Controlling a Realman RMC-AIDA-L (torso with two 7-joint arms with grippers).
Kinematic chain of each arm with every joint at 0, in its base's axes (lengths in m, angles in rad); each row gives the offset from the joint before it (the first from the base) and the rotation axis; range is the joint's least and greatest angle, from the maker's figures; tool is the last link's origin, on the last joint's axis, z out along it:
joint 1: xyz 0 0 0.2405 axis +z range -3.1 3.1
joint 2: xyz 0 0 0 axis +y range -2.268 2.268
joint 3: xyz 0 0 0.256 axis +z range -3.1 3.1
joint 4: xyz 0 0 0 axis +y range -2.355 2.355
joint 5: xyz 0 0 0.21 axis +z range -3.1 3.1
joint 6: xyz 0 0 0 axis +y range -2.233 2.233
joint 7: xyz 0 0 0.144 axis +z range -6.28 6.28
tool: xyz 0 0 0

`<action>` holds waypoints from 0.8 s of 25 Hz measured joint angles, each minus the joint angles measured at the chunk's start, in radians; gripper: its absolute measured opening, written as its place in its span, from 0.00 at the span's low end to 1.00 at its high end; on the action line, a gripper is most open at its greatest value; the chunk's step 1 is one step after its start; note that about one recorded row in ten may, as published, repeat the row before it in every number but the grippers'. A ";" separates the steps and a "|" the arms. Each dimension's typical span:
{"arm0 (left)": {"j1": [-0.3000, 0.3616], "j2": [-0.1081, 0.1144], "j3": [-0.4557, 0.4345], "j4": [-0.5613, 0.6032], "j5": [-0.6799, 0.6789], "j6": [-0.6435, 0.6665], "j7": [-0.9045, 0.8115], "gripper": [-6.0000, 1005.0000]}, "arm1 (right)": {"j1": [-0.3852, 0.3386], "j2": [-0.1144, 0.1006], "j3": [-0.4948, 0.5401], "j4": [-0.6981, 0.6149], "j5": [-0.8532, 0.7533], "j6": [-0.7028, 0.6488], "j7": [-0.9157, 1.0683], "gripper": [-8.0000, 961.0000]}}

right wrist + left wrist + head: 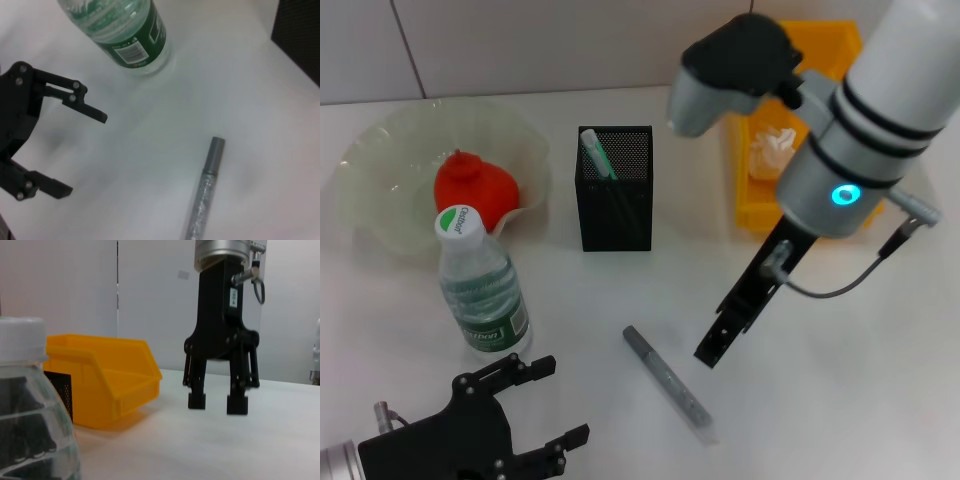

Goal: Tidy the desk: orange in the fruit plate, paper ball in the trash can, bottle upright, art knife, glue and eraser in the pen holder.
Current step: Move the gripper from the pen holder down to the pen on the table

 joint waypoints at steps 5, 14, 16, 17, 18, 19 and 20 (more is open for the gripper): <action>0.000 0.000 -0.015 0.000 0.000 -0.015 0.001 0.78 | 0.020 0.001 -0.098 0.034 0.019 0.062 0.087 0.82; 0.004 -0.008 -0.046 0.003 -0.004 -0.057 0.017 0.78 | 0.033 0.008 -0.148 0.171 0.121 0.175 0.165 0.82; 0.002 -0.013 -0.068 0.003 -0.006 -0.056 0.035 0.78 | 0.032 0.008 -0.153 0.208 0.130 0.201 0.165 0.82; 0.000 -0.014 -0.072 0.002 -0.006 -0.058 0.043 0.78 | 0.030 0.007 -0.157 0.212 0.129 0.208 0.165 0.82; -0.003 -0.015 -0.074 0.000 -0.004 -0.060 0.050 0.78 | 0.025 0.006 -0.167 0.205 0.123 0.214 0.164 0.82; -0.005 -0.015 -0.075 0.000 -0.003 -0.062 0.054 0.78 | 0.018 0.005 -0.179 0.185 0.112 0.216 0.164 0.82; -0.007 -0.014 -0.074 0.000 -0.003 -0.062 0.056 0.78 | 0.009 0.005 -0.191 0.155 0.095 0.217 0.164 0.82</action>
